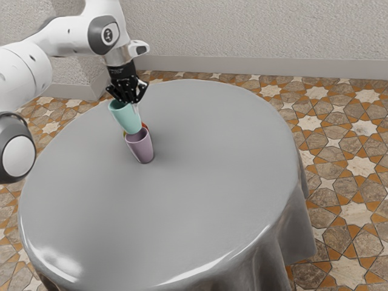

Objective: Place the right cup onto the left cup

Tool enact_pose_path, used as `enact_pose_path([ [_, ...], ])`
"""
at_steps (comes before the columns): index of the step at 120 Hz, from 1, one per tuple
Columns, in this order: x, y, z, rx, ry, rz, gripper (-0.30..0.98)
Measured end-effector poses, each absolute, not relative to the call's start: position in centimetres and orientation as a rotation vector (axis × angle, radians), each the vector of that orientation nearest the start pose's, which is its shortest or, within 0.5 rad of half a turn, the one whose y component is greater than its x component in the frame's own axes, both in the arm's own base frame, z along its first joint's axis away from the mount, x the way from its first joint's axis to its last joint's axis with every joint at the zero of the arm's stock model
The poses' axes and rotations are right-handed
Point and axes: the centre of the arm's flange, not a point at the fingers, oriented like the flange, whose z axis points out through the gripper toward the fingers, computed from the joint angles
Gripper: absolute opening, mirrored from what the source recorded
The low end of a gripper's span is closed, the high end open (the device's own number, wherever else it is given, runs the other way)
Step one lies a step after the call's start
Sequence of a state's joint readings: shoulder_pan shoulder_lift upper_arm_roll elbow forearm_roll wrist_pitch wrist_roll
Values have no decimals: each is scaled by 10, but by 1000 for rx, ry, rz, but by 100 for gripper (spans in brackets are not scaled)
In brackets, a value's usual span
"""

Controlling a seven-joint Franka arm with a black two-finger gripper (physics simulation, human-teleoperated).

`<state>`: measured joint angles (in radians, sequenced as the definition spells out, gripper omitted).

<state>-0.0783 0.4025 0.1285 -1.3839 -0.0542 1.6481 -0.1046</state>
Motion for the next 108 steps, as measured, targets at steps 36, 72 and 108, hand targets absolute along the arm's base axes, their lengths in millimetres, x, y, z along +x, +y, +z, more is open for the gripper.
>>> enact_pose_path([
  [36, 660, 4, 472, -3095, -259, 171, -10],
  [72, 646, 2, 468, -3090, -299, 183, -10],
  [108, 649, 2, 462, -3085, -328, 173, -10],
])
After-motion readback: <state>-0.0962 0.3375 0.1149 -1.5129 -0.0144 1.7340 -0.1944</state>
